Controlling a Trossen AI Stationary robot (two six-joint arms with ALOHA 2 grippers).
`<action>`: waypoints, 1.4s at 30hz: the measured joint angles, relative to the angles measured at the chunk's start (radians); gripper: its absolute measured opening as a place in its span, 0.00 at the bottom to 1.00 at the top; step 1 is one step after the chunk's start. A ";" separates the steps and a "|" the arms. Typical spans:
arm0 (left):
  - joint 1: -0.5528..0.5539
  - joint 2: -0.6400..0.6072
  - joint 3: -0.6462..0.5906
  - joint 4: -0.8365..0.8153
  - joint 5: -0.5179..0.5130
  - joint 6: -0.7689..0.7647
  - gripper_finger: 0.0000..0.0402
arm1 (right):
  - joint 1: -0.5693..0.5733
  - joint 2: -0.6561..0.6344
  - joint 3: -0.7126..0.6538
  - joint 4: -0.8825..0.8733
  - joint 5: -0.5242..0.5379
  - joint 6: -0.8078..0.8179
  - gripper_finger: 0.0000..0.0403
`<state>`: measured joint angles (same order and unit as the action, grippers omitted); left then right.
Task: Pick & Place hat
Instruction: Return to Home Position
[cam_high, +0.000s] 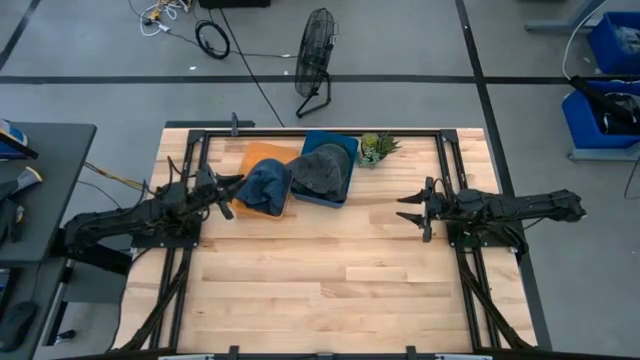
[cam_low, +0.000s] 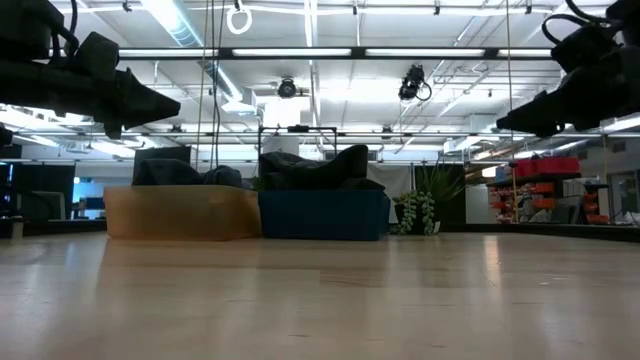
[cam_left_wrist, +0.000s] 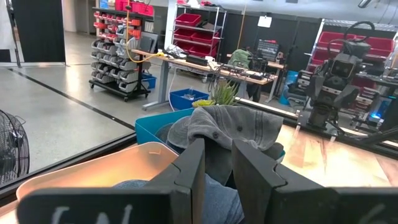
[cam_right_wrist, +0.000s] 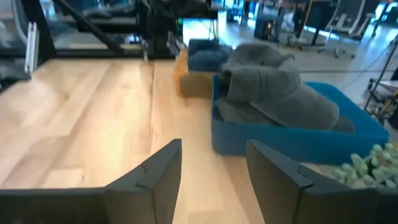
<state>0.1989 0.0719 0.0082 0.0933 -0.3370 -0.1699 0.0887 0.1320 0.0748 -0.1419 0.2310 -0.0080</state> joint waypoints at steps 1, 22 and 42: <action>0.000 0.000 0.000 0.000 0.000 0.000 0.21 | 0.000 -0.005 0.004 -0.017 -0.003 0.000 0.46; 0.000 0.000 -0.001 0.000 0.000 0.000 0.21 | 0.000 -0.017 -0.049 0.146 -0.146 -0.015 0.46; 0.000 0.000 -0.001 0.000 0.000 0.000 0.21 | 0.000 -0.017 -0.051 0.151 -0.142 -0.027 0.46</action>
<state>0.1989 0.0719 0.0074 0.0933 -0.3368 -0.1703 0.0887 0.1146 0.0242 0.0091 0.0888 -0.0353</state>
